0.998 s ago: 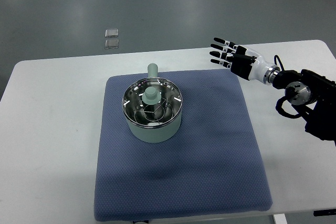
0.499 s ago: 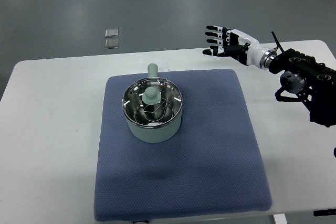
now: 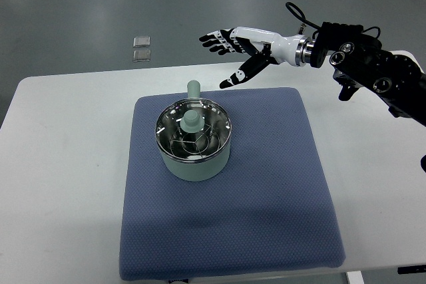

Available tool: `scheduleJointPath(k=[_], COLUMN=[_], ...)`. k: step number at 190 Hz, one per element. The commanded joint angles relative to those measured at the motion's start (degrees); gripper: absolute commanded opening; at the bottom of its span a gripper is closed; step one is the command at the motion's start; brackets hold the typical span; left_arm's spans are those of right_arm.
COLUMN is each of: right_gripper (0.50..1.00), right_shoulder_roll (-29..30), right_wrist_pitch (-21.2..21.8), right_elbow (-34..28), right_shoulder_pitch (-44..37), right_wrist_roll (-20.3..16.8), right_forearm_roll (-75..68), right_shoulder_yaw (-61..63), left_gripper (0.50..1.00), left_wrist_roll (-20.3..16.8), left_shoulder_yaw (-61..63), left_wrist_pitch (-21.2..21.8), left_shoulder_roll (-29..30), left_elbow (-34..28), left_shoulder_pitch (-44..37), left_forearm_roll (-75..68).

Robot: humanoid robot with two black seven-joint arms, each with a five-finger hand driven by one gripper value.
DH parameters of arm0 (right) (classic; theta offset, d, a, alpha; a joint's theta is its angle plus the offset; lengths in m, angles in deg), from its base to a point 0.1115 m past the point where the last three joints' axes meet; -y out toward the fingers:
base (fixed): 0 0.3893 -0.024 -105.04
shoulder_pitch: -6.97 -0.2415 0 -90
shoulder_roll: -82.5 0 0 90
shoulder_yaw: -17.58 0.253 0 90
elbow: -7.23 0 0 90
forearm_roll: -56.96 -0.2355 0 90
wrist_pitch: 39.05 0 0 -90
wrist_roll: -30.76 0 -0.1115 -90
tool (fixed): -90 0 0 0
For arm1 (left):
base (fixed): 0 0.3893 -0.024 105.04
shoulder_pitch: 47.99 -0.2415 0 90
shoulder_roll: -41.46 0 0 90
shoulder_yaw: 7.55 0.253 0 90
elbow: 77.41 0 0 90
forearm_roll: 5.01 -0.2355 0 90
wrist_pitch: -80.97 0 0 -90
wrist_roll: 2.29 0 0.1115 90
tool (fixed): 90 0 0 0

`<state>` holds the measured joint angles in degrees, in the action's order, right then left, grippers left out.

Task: Open lid and place right of pot
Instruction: 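Reach the right hand over the pot toward the green lid knob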

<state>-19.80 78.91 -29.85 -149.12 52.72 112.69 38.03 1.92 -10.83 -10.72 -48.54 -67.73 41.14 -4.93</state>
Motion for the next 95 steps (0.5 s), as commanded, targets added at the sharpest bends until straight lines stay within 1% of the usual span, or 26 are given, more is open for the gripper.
scheduleJointPath(k=[1, 18, 33, 43, 44, 48, 56, 66, 67, 70, 95], right_gripper=[0.936, 0.938, 0.936, 0.936, 0.938, 0.936, 0.938, 0.938, 0.936, 0.936, 0.936], right_shoulder_roll=[0.0, 0.08, 1.22, 1.23, 2.88, 3.51, 4.74, 4.74, 6.48, 7.11, 9.4], right_wrist_pitch=[2.01, 2.18, 2.18, 2.18, 2.1, 2.1, 2.1, 2.1, 2.1, 2.1, 1.66], right_elbow=[-0.28, -0.37, -0.37, -0.37, -0.37, -0.37, -0.37, -0.37, -0.63, -0.89, -2.56], right_shoulder_pitch=[-3.35, -6.34, -9.23, -9.24, -11.24, -11.96, -13.1, -13.11, -14.76, -15.39, -18.82], right_wrist_roll=[0.8, 0.88, 2.2, 2.2, 3.42, 3.87, 4.13, 4.14, 4.31, 4.4, 4.84], right_forearm_roll=[0.79, 2.55, 5.53, 5.54, 7.36, 7.91, 9.22, 9.23, 11.05, 11.86, 14.85], right_shoulder_yaw=[-3.75, -8.32, -12.71, -12.71, -14.89, -15.52, -16.84, -16.84, -18.76, -19.56, -23.08], left_gripper=[1.0, 1.0, 1.0, 1.0, 1.0, 1.0, 1.0, 1.0, 1.0, 1.0, 1.0], left_wrist_roll=[0.01, 0.01, 0.01, 0.01, 0.01, 0.01, 0.09, 0.09, 0.01, 0.01, 0.01], left_shoulder_yaw=[0.02, 0.02, 0.02, 0.02, 0.02, 0.02, 0.02, 0.02, 0.02, 0.02, 0.02], left_wrist_pitch=[0.02, 0.02, 0.02, 0.02, 0.02, 0.02, 0.02, 0.02, 0.02, 0.02, 0.02], left_shoulder_roll=[0.0, 0.0, 0.0, 0.0, 0.0, 0.0, 0.0, 0.0, 0.0, 0.0, 0.0], left_elbow=[0.34, 0.43, 0.26, 0.26, 0.17, 0.17, 0.08, 0.08, 0.08, 0.08, 0.17], left_shoulder_pitch=[0.08, 0.34, 0.34, 0.34, 0.34, 0.34, 0.34, 0.34, 0.34, 0.34, 0.34], left_forearm_roll=[0.01, 0.01, 0.01, 0.01, 0.01, 0.01, 0.01, 0.01, 0.01, 0.01, 0.01])
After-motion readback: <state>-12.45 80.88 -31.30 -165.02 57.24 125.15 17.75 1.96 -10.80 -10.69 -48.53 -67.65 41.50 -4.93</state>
